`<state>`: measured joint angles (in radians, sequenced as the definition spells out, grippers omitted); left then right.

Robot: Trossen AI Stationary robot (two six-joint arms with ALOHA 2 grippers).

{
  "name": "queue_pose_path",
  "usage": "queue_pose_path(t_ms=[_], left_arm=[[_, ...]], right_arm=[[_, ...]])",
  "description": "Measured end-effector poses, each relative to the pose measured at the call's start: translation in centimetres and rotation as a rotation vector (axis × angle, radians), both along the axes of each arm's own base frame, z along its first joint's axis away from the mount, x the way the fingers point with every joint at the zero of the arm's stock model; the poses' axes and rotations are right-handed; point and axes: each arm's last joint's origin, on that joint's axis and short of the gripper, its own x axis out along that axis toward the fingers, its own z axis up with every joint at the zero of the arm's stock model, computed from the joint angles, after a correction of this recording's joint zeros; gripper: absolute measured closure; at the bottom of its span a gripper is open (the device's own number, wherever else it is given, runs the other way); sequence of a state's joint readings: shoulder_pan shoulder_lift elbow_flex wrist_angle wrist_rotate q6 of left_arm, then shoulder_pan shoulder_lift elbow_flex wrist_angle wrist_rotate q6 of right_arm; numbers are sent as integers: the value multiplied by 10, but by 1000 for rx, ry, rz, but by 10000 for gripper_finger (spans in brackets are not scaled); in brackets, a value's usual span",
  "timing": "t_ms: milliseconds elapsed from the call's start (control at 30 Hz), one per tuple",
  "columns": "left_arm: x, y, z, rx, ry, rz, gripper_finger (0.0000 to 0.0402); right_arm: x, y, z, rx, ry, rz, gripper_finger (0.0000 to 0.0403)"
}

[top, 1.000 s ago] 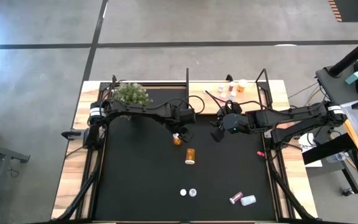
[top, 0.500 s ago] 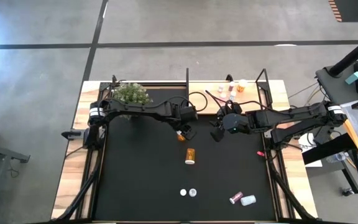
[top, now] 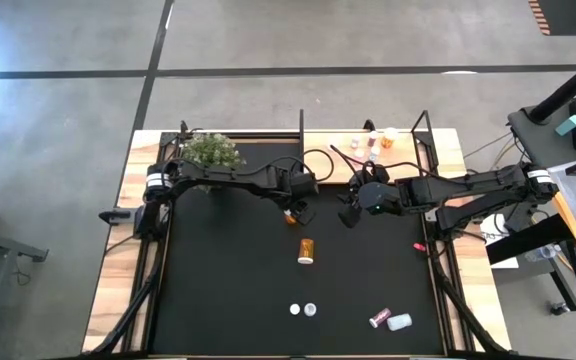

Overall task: Pick and place medicine bottles onto shelf by color
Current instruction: Put the left orange pill bottle on the shelf aligned with the other orange pill bottle

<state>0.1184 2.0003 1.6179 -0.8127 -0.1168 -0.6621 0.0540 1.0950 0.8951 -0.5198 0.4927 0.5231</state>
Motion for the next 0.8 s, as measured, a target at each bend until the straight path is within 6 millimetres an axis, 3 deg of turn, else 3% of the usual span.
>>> queue_pose_path(t_ms=[800], left_arm=[[7,2,-1,79,-73,-77,216]], right_arm=[[0,0,0,-6,2,-2,186]])
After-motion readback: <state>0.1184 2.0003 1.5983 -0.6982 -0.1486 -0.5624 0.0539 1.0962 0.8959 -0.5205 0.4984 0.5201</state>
